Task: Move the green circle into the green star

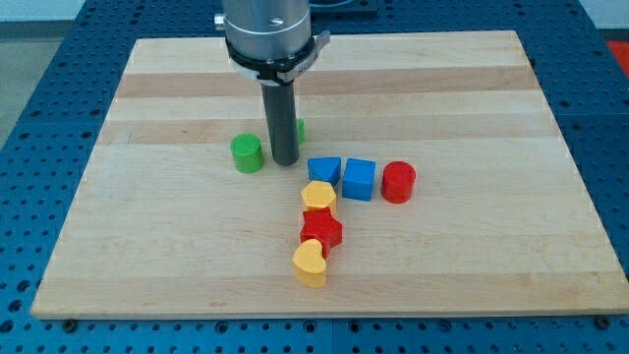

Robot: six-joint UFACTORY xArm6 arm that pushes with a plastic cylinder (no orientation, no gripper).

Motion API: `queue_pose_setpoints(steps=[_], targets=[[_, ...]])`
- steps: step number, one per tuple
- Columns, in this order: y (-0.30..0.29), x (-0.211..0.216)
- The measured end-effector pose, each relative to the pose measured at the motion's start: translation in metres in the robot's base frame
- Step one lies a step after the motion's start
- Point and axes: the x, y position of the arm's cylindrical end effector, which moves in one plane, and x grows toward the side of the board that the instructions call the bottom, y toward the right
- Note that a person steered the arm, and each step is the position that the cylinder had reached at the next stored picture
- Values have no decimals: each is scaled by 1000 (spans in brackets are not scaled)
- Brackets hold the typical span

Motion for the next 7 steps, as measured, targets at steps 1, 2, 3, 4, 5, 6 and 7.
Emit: queue_pose_setpoints(steps=[1, 2, 3, 4, 5, 6, 7], targets=[[-4, 10], [-23, 29], [-54, 38], [-92, 38], [-92, 38], [-92, 34], [-92, 31]])
